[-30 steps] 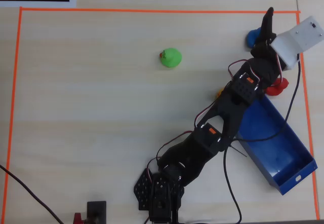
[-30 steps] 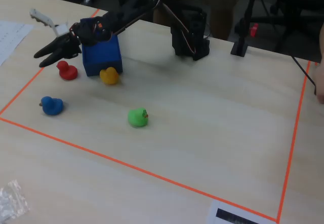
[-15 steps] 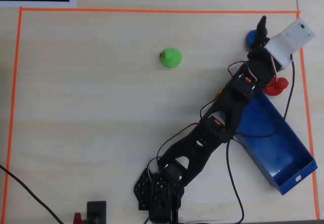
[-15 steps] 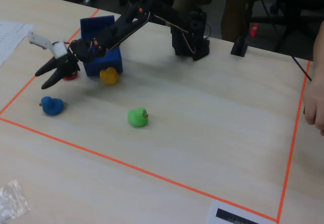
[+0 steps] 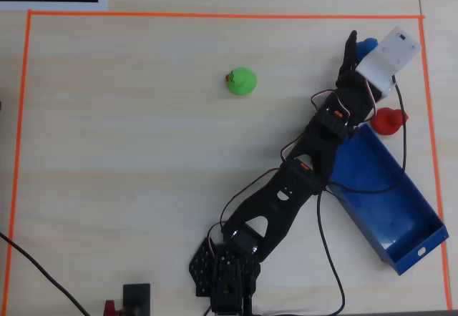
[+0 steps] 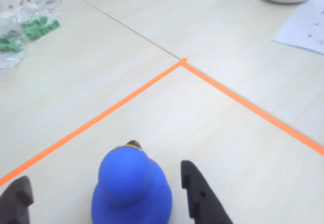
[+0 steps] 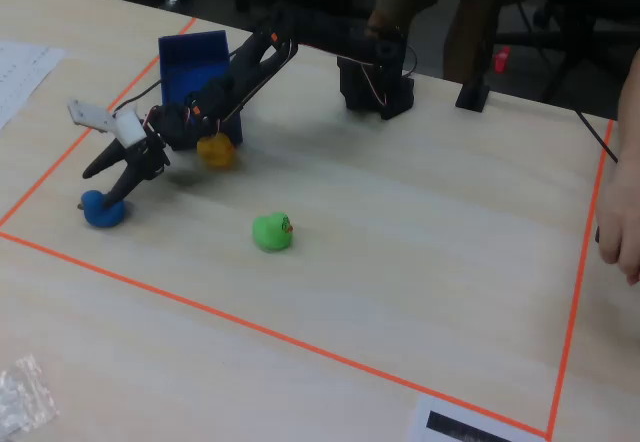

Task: Grasp blue duck and put it into box.

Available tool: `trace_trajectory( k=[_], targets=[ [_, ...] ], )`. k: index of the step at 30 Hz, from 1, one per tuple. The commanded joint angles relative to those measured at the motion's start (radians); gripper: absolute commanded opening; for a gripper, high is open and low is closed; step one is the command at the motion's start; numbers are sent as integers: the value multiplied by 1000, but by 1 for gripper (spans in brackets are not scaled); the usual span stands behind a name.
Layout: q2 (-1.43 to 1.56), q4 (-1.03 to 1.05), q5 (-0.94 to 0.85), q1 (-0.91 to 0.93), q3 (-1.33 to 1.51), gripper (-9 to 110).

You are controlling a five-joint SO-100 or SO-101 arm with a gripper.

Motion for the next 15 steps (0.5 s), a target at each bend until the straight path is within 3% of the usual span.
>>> trace_trajectory(
  k=[1, 15],
  targets=[
    [8, -32, -8, -12, -74, 40],
    [-147, 89, -21, -9, -318, 39]
  ],
)
